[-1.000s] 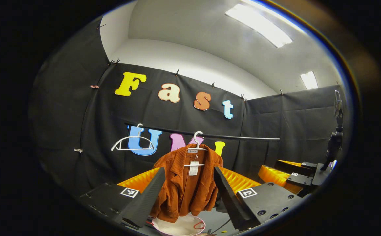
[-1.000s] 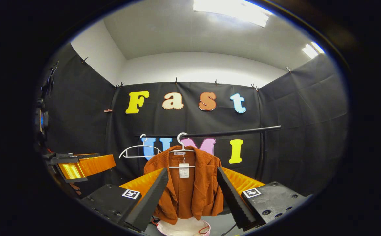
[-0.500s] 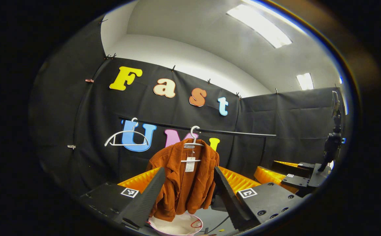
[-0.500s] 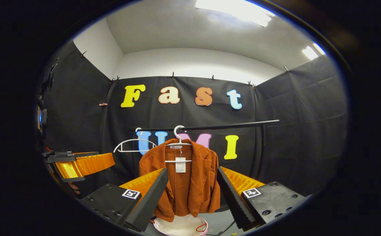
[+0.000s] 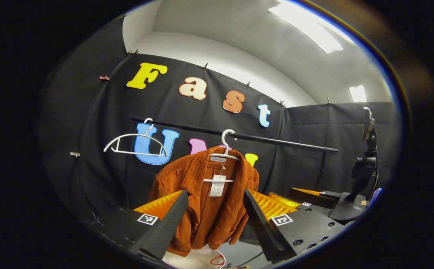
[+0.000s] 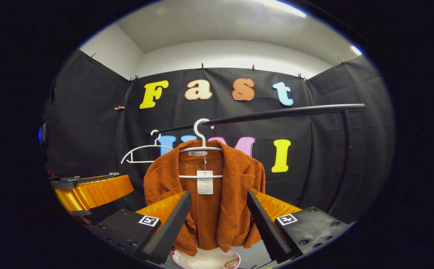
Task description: Grasp the clothes on the hanger with both hands and then place them into the laundry hamper below.
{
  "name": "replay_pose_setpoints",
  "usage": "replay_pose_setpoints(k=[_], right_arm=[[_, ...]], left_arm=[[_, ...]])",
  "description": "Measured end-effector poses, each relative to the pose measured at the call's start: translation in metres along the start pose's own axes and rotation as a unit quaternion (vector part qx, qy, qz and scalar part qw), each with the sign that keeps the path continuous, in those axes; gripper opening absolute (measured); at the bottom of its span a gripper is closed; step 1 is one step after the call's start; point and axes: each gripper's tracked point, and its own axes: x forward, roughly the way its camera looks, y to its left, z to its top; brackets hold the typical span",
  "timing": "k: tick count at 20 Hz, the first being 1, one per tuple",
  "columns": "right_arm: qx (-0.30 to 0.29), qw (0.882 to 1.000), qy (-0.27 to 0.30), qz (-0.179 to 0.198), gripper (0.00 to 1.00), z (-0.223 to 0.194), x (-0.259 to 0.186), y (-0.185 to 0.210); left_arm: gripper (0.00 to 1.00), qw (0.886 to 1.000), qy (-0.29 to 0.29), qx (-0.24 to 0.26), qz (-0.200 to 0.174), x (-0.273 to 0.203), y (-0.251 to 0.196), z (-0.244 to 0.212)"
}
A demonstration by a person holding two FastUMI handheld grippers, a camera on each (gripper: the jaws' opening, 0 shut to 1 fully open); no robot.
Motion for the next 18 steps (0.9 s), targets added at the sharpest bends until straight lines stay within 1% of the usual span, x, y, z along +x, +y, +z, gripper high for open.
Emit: replay_pose_setpoints(k=[1,2,3,5,8,12,14,18], right_arm=[[0.002,1.000,0.003,0.004,0.97,-0.006,0.017,-0.005],[0.006,1.000,0.007,0.011,0.99,-0.015,0.032,-0.009],[0.011,1.000,0.018,0.020,0.97,-0.027,0.049,-0.012],[0.021,0.999,0.038,0.032,0.98,-0.047,0.074,-0.020],[0.032,0.997,0.053,0.036,0.98,-0.067,0.104,-0.032],[0.061,0.994,0.081,0.042,0.99,-0.090,0.138,-0.039],[0.068,0.992,0.088,0.052,0.98,-0.097,0.150,-0.037],[0.063,0.992,0.087,0.065,0.98,-0.101,0.166,-0.035]], left_arm=[[0.94,1.000,-0.002,0.002,0.016,0.013,0.003,-0.005],[0.94,0.999,-0.002,0.004,0.033,0.025,0.005,-0.014],[0.94,0.999,0.000,0.005,0.048,0.036,0.008,-0.022],[0.94,0.998,0.009,0.004,0.069,0.058,0.008,-0.037],[0.94,0.995,0.026,0.009,0.100,0.083,0.014,-0.058],[0.94,0.988,0.017,0.023,0.152,0.106,0.032,-0.070],[0.94,0.985,0.021,0.022,0.168,0.115,0.037,-0.078],[0.94,0.980,0.021,0.019,0.195,0.133,0.048,-0.089]])
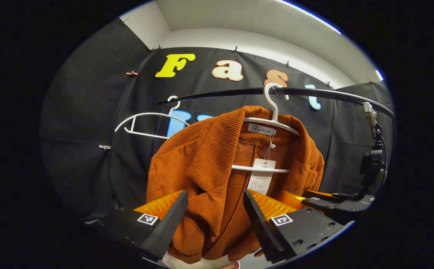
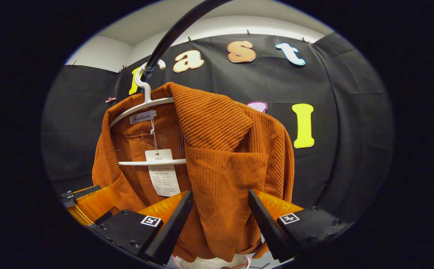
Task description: Grasp the clothes on the hanger with both hands and then place them into the laundry hamper below.
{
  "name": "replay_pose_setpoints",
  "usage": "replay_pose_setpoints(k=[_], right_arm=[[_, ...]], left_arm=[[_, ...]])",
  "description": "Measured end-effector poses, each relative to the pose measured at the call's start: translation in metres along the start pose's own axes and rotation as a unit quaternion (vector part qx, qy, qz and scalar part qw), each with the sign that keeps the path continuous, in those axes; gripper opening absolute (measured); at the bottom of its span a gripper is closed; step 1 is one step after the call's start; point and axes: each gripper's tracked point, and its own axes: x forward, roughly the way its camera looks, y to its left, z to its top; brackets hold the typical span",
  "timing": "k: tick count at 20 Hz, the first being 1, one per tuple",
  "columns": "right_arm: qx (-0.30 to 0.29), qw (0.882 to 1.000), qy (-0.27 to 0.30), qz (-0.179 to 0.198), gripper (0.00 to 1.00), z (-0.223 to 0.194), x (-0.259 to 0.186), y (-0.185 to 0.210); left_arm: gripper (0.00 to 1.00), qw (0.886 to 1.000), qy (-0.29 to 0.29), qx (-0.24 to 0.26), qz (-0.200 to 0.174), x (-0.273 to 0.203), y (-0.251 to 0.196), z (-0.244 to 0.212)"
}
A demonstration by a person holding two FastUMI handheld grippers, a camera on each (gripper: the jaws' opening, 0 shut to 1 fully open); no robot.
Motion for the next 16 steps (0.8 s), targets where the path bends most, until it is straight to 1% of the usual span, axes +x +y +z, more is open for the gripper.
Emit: replay_pose_setpoints(k=[4,10,13,15,16], right_arm=[[0.011,1.000,0.002,0.008,0.98,0.000,0.014,0.000],[0.000,1.000,0.004,0.014,0.98,0.000,0.028,0.003],[0.000,1.000,0.000,0.011,0.97,0.003,0.035,0.000],[-0.002,1.000,-0.002,0.012,0.94,0.006,0.043,-0.002],[-0.005,1.000,-0.002,0.009,0.92,0.006,0.048,-0.005]], left_arm=[[0.94,1.000,-0.004,-0.002,0.020,0.022,0.003,-0.003],[0.94,0.998,-0.025,-0.013,0.056,0.057,0.007,-0.003],[0.94,0.997,-0.039,-0.022,0.064,0.073,0.011,0.003],[0.93,0.997,-0.041,-0.030,0.058,0.084,0.012,0.002],[0.91,0.998,-0.037,-0.033,0.042,0.091,0.008,0.001]])
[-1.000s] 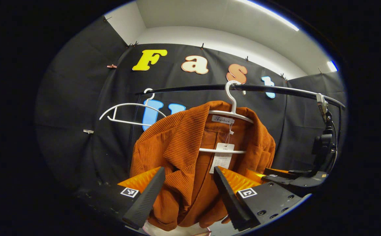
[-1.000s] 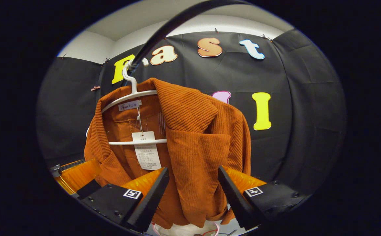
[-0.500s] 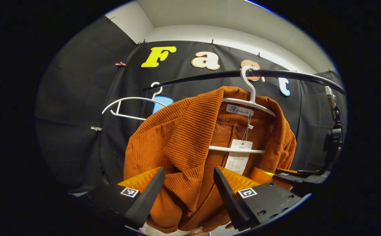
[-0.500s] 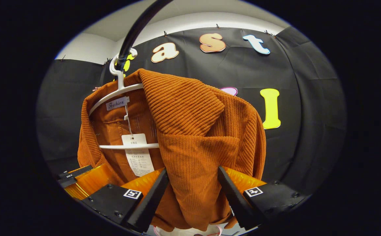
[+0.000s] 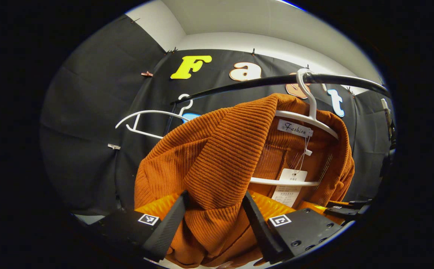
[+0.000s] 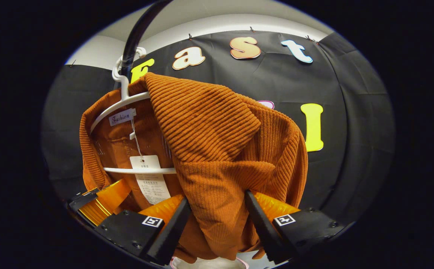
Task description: Grasp the clothes on the hanger with both hands and then place them into the laundry hamper below.
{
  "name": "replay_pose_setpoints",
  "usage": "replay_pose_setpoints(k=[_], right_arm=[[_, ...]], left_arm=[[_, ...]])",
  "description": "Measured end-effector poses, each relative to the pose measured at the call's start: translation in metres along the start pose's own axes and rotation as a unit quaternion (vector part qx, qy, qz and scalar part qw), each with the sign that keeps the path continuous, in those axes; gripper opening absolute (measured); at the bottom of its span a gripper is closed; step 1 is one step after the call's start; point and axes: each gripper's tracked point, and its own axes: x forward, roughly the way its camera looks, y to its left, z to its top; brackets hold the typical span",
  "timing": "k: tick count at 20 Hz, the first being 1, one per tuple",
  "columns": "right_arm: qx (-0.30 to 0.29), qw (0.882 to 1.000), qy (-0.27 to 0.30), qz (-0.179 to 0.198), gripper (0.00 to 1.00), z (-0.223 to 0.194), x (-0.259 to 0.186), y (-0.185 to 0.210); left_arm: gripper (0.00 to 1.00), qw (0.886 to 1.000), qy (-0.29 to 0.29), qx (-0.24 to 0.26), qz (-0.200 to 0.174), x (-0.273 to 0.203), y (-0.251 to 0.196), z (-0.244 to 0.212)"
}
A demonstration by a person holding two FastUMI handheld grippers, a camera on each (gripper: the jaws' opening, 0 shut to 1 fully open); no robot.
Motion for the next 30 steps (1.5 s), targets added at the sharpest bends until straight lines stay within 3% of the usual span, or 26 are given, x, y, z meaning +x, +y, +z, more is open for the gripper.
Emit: replay_pose_setpoints(k=[1,3,4,6,10,15,18,21,22,24,25,30], right_arm=[[-0.004,1.000,0.001,-0.001,0.88,0.000,0.004,-0.002],[-0.010,1.000,0.004,-0.008,0.67,-0.001,0.010,-0.011],[-0.011,1.000,0.000,-0.017,0.49,0.002,0.016,-0.022],[-0.001,1.000,-0.004,0.003,0.11,0.009,0.027,-0.025],[-0.010,1.000,-0.007,0.014,0.11,0.018,0.016,-0.036],[0.030,0.999,-0.036,0.014,0.11,0.044,-0.019,-0.070],[0.047,0.996,-0.075,0.001,0.11,0.074,-0.032,-0.089],[0.067,0.992,-0.110,0.013,0.11,0.104,-0.037,-0.096],[0.079,0.989,-0.120,0.017,0.07,0.114,-0.038,-0.099],[0.097,0.985,-0.140,0.027,0.15,0.130,-0.043,-0.102],[0.098,0.983,-0.150,0.031,0.11,0.141,-0.046,-0.103],[0.084,0.977,-0.191,0.037,0.11,0.177,-0.039,-0.110]], left_arm=[[0.88,1.000,0.004,-0.001,-0.008,0.003,-0.001,-0.001],[0.58,1.000,0.004,0.007,-0.009,0.010,0.009,0.000],[0.45,1.000,0.004,0.012,-0.005,0.013,0.014,0.001],[0.17,1.000,0.000,0.025,0.013,0.012,0.027,0.006],[0.11,0.998,0.019,0.051,0.010,0.007,0.030,0.005],[0.11,0.996,0.020,0.088,0.005,-0.022,0.047,0.021],[0.11,0.995,-0.003,0.092,0.029,-0.034,0.065,0.050],[0.09,0.995,-0.040,0.080,0.044,-0.043,0.074,0.087],[0.12,0.995,-0.049,0.081,0.044,-0.046,0.073,0.095],[0.09,0.992,-0.071,0.098,0.045,-0.044,0.074,0.114],[0.09,0.990,-0.076,0.110,0.049,-0.040,0.077,0.120],[0.11,0.988,-0.094,0.122,0.027,-0.015,0.072,0.146]])
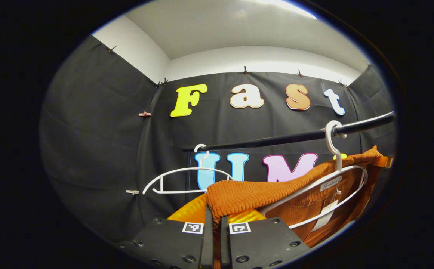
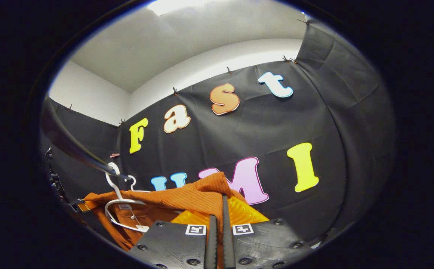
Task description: Grasp the clothes on the hanger with both hands and then place them into the laundry hamper below.
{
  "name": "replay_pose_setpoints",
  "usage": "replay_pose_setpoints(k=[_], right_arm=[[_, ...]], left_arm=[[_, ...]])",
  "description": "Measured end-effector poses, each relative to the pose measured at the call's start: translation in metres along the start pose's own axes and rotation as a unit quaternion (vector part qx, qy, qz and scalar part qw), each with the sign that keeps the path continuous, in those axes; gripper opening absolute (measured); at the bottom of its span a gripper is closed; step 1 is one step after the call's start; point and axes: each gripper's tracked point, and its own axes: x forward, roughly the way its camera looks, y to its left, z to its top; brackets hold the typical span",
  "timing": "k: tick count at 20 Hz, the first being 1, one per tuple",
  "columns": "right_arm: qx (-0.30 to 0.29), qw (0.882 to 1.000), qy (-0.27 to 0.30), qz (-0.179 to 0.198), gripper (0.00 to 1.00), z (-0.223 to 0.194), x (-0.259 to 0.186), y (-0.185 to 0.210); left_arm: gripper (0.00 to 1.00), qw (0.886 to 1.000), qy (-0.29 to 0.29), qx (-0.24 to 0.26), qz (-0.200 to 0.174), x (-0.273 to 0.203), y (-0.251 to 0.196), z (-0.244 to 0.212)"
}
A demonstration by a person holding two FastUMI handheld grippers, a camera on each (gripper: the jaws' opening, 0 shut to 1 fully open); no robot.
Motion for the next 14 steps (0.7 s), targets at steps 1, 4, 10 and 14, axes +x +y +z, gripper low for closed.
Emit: replay_pose_setpoints(k=[1,4,10,14], right_arm=[[-0.003,1.000,0.003,0.001,0.11,-0.002,0.007,-0.001],[-0.031,0.999,0.016,0.002,0.11,-0.011,0.029,-0.009],[-0.028,0.997,0.069,-0.005,0.15,-0.055,0.046,-0.035],[-0.014,0.995,0.089,0.049,0.11,-0.079,0.060,-0.027]], left_arm=[[0.11,1.000,-0.007,0.007,-0.005,0.004,0.000,0.005],[0.11,0.998,-0.012,0.058,-0.031,0.022,0.000,0.010],[0.10,0.985,0.025,0.119,-0.122,0.038,-0.007,-0.024],[0.11,0.983,0.076,0.036,-0.162,0.059,0.004,-0.050]])
